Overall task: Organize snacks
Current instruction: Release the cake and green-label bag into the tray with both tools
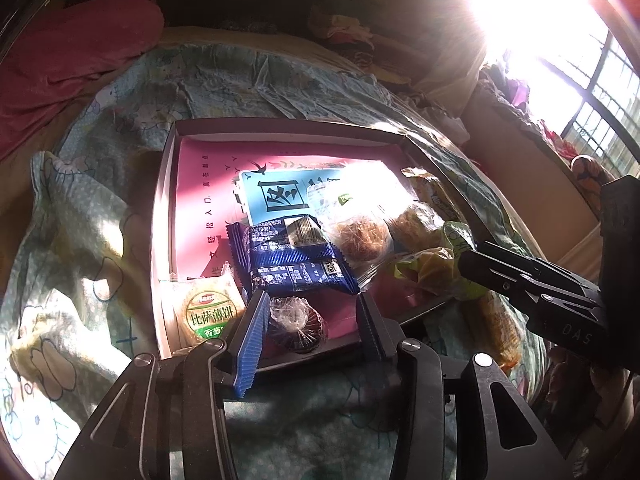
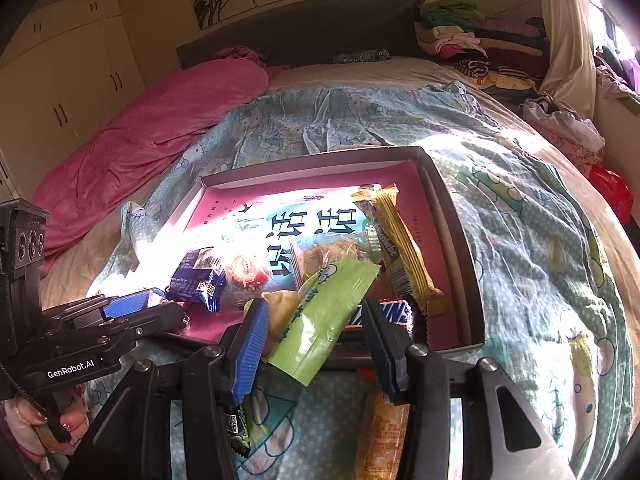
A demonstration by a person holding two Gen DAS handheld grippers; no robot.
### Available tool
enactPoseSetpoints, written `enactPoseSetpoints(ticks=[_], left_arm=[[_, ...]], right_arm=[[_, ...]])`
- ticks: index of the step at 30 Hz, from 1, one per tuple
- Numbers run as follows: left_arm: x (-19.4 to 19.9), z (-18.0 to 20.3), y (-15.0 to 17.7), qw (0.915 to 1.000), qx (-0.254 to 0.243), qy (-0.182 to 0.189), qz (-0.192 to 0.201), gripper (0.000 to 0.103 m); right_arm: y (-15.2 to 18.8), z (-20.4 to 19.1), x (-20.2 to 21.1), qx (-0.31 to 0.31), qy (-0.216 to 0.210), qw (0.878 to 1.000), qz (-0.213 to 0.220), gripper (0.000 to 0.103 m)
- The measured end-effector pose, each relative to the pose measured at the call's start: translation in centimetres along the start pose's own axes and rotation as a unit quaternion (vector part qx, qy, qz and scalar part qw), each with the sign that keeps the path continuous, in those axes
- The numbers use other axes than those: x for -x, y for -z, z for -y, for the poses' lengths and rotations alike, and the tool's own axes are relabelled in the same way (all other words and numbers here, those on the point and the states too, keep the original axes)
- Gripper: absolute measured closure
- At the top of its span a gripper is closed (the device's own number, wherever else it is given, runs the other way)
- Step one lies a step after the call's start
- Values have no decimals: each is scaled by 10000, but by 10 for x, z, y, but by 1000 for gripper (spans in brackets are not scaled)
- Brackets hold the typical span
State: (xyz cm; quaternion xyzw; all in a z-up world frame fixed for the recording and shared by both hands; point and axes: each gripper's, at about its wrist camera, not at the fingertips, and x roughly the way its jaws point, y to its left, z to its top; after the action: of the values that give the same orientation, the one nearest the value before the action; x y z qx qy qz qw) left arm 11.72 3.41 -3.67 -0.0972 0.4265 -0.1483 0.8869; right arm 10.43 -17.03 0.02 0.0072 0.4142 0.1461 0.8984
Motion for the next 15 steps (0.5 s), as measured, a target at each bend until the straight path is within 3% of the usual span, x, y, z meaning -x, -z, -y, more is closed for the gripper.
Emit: enactPoseSetpoints(ticks=[4,7,15], left_arm=[[3,1,1,10000,-15,37,33,54],[8,3,2,9999,-8,89,78,47],[22,8,9,9997,57,118,228,38]], right_arm=[[3,6,9,-40,65,10000,58,54],[5,10,16,-58,82,9999,106,47],[16,21,26,-57,164,9998,41,46]])
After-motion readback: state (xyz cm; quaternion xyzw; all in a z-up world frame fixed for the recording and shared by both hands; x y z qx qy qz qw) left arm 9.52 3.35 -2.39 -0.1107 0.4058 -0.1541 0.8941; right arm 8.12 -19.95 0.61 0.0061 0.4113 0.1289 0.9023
